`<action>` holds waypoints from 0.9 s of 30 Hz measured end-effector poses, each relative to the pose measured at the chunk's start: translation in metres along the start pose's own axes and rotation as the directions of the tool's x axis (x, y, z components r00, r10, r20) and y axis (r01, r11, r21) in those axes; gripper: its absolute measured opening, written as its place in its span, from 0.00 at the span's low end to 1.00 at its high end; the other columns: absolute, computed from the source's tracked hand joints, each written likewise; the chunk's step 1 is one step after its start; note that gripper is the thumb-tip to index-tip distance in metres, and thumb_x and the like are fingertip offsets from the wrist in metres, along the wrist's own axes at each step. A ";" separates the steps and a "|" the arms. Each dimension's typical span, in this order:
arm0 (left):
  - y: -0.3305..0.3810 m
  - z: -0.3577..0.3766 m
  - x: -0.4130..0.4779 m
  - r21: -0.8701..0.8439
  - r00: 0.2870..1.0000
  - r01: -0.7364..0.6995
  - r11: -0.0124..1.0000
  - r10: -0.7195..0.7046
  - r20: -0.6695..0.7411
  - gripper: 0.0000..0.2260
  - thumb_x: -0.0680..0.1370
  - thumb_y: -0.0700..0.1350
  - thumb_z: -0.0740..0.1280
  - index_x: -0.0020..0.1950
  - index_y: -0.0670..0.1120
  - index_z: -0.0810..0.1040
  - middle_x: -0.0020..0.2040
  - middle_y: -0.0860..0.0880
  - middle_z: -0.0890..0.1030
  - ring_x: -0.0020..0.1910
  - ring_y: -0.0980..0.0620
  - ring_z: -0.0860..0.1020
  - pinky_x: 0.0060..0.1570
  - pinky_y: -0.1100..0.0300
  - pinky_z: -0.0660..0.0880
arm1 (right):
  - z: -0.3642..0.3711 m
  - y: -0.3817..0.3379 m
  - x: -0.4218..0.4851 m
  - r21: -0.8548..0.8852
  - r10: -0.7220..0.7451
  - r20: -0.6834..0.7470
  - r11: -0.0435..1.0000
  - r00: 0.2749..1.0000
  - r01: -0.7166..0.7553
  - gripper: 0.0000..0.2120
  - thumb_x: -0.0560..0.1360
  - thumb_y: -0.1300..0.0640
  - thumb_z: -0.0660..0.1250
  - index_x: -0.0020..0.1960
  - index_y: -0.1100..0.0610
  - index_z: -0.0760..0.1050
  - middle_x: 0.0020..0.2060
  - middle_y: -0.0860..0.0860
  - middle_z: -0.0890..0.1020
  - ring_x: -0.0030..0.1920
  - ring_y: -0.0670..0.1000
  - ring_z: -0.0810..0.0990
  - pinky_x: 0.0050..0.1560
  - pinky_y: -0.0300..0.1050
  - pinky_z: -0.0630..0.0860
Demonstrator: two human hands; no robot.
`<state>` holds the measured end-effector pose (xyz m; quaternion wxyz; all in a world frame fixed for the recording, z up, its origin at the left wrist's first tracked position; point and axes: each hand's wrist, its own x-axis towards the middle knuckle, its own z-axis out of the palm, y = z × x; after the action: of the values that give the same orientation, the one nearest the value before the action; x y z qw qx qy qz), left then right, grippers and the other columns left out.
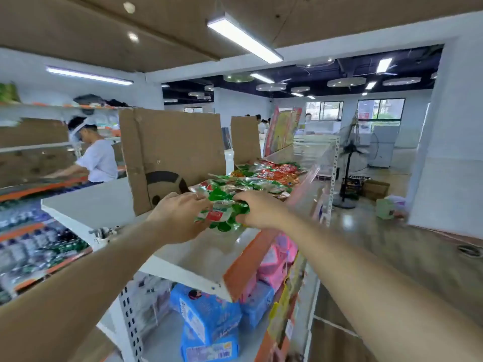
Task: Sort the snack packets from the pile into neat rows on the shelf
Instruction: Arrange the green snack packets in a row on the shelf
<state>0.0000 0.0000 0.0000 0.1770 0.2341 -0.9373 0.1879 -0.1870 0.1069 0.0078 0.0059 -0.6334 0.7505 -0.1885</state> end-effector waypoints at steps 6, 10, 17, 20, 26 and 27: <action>-0.005 0.010 0.006 -0.040 0.952 0.033 0.999 -0.044 -0.302 0.19 0.80 0.52 0.53 0.47 0.48 0.82 0.44 0.52 0.84 0.42 0.47 0.81 0.47 0.53 0.73 | 0.014 0.010 0.014 -0.033 -0.072 0.034 0.997 0.997 0.073 0.28 0.78 0.51 0.67 0.75 0.53 0.64 0.70 0.53 0.72 0.68 0.55 0.72 0.65 0.52 0.72; -0.012 -0.011 0.015 -0.128 0.842 0.061 0.990 -0.120 -0.526 0.12 0.80 0.46 0.60 0.45 0.45 0.81 0.43 0.50 0.84 0.40 0.44 0.81 0.45 0.52 0.74 | 0.019 0.010 0.022 0.067 -0.064 -0.088 0.995 0.994 0.070 0.23 0.78 0.47 0.64 0.71 0.52 0.69 0.66 0.53 0.76 0.63 0.56 0.75 0.62 0.56 0.74; -0.011 -0.059 0.031 -0.440 0.770 0.000 0.898 -0.281 -0.573 0.08 0.80 0.44 0.64 0.48 0.43 0.81 0.45 0.50 0.84 0.42 0.46 0.80 0.46 0.47 0.77 | 0.004 -0.013 0.010 0.460 -0.075 -0.234 0.870 0.969 0.178 0.08 0.81 0.59 0.64 0.53 0.62 0.80 0.34 0.42 0.77 0.30 0.31 0.76 0.32 0.29 0.70; -0.004 -0.071 0.041 -0.581 0.780 -0.014 0.814 -0.354 -0.516 0.06 0.81 0.45 0.65 0.53 0.45 0.80 0.48 0.54 0.81 0.48 0.49 0.80 0.49 0.49 0.78 | -0.005 -0.012 0.001 0.481 -0.096 -0.246 0.852 0.965 0.207 0.08 0.81 0.58 0.63 0.44 0.50 0.76 0.22 0.36 0.73 0.25 0.35 0.71 0.30 0.31 0.64; 0.027 -0.072 0.069 -0.879 0.831 -0.054 0.474 -0.466 -0.302 0.16 0.79 0.44 0.68 0.66 0.48 0.70 0.57 0.54 0.77 0.55 0.56 0.76 0.53 0.62 0.75 | -0.021 0.028 -0.019 0.513 0.012 -0.327 0.842 0.945 0.167 0.16 0.81 0.57 0.64 0.37 0.41 0.73 0.25 0.39 0.75 0.28 0.36 0.70 0.33 0.34 0.64; 0.034 -0.071 0.075 -0.916 0.843 -0.044 0.399 -0.477 -0.249 0.17 0.79 0.43 0.68 0.66 0.49 0.69 0.57 0.53 0.77 0.52 0.56 0.77 0.48 0.63 0.76 | -0.026 0.037 -0.024 0.531 0.044 -0.338 0.833 0.940 0.152 0.15 0.81 0.57 0.64 0.39 0.40 0.75 0.27 0.36 0.77 0.31 0.35 0.72 0.35 0.33 0.66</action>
<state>-0.0617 0.0310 0.0838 0.5215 0.1739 -0.7741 -0.3141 -0.2240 0.1416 0.0157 0.0541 -0.5846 0.6357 -0.5012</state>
